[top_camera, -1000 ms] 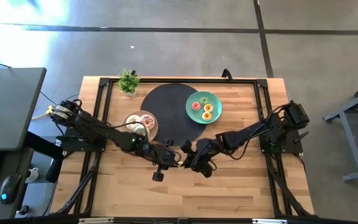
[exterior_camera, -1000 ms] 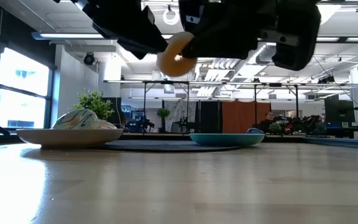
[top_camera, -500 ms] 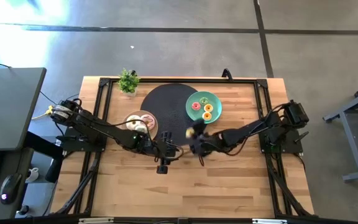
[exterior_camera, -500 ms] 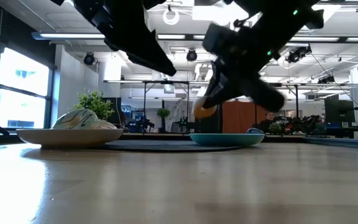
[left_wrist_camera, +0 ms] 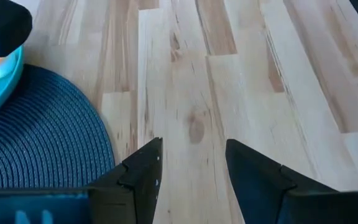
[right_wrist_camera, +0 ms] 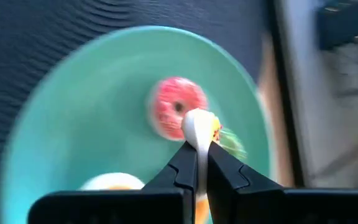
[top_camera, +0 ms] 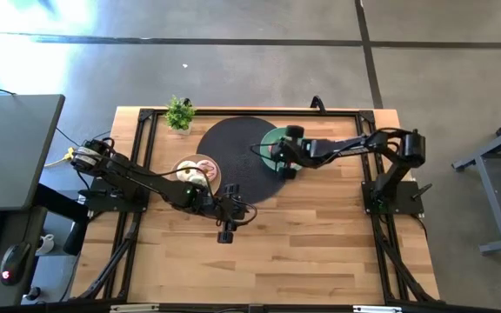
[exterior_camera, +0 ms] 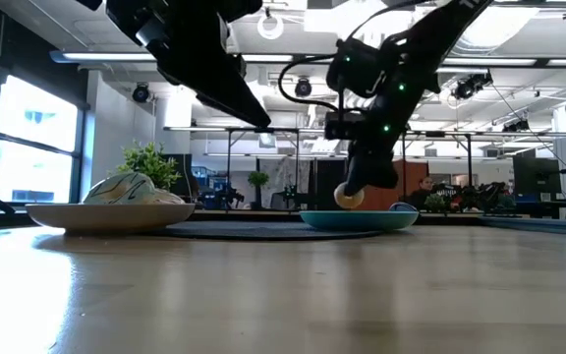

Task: Pick & Place donuts
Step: Put the small yellow donut on the green plate

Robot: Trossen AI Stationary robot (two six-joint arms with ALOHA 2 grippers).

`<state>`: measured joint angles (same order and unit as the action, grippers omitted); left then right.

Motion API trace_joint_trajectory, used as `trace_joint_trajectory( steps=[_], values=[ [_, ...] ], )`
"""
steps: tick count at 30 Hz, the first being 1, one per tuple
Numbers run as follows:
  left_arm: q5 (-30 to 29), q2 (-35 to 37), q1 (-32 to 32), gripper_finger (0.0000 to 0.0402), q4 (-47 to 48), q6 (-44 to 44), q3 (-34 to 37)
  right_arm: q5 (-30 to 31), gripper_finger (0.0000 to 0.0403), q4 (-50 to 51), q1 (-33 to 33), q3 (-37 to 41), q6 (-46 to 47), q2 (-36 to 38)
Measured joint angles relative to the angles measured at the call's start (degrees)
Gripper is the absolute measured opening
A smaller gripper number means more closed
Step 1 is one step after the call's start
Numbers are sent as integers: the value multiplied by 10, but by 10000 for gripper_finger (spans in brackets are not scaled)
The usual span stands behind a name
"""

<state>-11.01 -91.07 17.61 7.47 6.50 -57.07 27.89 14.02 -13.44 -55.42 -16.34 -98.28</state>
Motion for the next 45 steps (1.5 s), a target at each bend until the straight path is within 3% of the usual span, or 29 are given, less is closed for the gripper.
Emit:
trace_joint_trajectory(
  steps=[5,8,17,21,25,28,31,36,42,45],
  values=[
    [0,0,0,174,3,0,5,-89,15,-2,-17,0,4,0],
    [0,0,0,174,-5,0,5,-88,28,-2,-18,0,14,0],
    [0,0,0,174,-13,2,5,-104,124,-1,-16,0,24,0],
    [0,0,0,174,-31,22,5,-101,147,7,4,0,23,0],
    [0,0,0,174,-35,28,5,-6,150,17,39,0,8,1],
    [-1,0,0,174,-36,28,5,19,151,18,62,0,1,8],
    [-1,0,0,174,-36,30,5,6,151,21,73,0,-1,21],
    [11,0,0,174,-39,46,5,-96,149,32,48,0,41,30],
    [29,0,0,174,-40,58,5,-50,135,38,29,0,101,27],
    [29,0,0,174,-41,58,5,-75,134,39,29,0,106,26]
  ],
)
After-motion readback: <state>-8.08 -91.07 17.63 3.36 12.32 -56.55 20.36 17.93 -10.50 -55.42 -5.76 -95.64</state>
